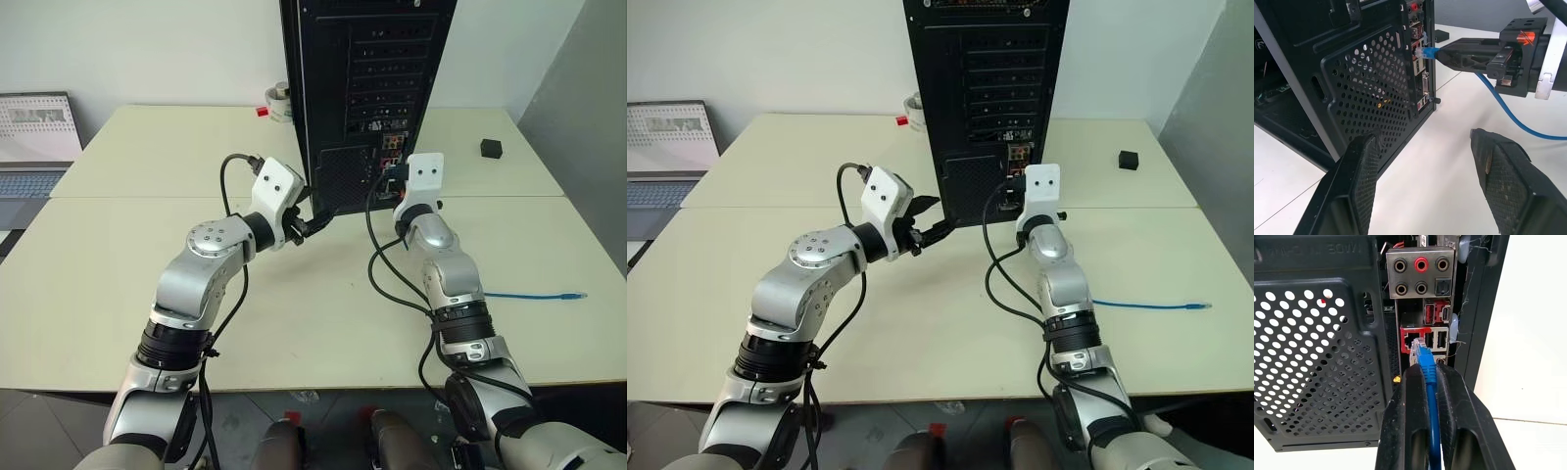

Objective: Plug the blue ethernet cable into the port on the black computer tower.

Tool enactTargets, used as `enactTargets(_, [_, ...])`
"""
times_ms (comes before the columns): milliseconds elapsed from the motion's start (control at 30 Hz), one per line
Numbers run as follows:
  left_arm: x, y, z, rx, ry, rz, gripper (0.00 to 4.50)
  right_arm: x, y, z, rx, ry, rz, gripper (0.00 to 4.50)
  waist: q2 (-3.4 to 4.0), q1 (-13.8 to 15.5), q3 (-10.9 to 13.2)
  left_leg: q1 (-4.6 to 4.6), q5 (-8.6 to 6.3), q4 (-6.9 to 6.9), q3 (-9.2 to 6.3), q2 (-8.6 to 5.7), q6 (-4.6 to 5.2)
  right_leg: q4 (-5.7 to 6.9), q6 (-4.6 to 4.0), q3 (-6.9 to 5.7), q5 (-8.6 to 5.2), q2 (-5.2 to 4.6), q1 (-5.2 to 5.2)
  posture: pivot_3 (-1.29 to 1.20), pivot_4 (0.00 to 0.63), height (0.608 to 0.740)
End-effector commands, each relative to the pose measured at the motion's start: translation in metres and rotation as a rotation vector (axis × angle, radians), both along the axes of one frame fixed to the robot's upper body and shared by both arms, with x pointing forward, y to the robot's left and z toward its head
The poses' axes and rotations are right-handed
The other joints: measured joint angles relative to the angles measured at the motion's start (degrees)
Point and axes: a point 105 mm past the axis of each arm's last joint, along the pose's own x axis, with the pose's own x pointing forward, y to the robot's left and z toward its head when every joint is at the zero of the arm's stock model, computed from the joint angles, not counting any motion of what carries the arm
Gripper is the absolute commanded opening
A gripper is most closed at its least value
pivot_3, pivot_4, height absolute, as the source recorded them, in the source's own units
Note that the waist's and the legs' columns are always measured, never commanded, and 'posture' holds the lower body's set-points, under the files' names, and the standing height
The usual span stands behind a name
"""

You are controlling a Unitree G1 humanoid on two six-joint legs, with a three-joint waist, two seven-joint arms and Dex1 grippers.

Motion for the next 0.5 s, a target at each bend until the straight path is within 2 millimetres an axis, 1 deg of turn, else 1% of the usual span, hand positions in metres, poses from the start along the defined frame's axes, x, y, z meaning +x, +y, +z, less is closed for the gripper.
enactTargets(33, [-0.0029,0.0032,0.0115,-0.003,-0.051,0.002,3.03,-0.0032,0.0079,0.0312,0.011,-0.098,0.024,0.0,0.0,0.0,0.0,0.0,0.0,0.0,0.0,0.0,0.0,0.0,0.0,0.0,0.0,0.0,0.0,0.0,0.15,0.74])
enactTargets(200, [-0.0029,0.0037,0.0109,-0.001,-0.049,0.003,3.03,-0.0031,0.0096,0.0343,0.014,-0.103,0.03,0.0,0.0,-0.03,0.0,0.0,0.0,0.0,0.01,0.0,0.0,-0.01,0.0,0.01,0.0,0.0,-0.01,0.0,0.15,0.74])
enactTargets(500, [-0.0032,0.003,0.0103,-0.001,-0.048,0.001,3.03,-0.0003,0.0037,0.0371,0.038,-0.096,0.013,0.0,0.0,-0.53,0.0,-0.07,0.0,-0.02,0.02,-0.01,0.0,0.0,0.0,0.03,0.0,-0.01,-0.07,0.0,0.15,0.74])
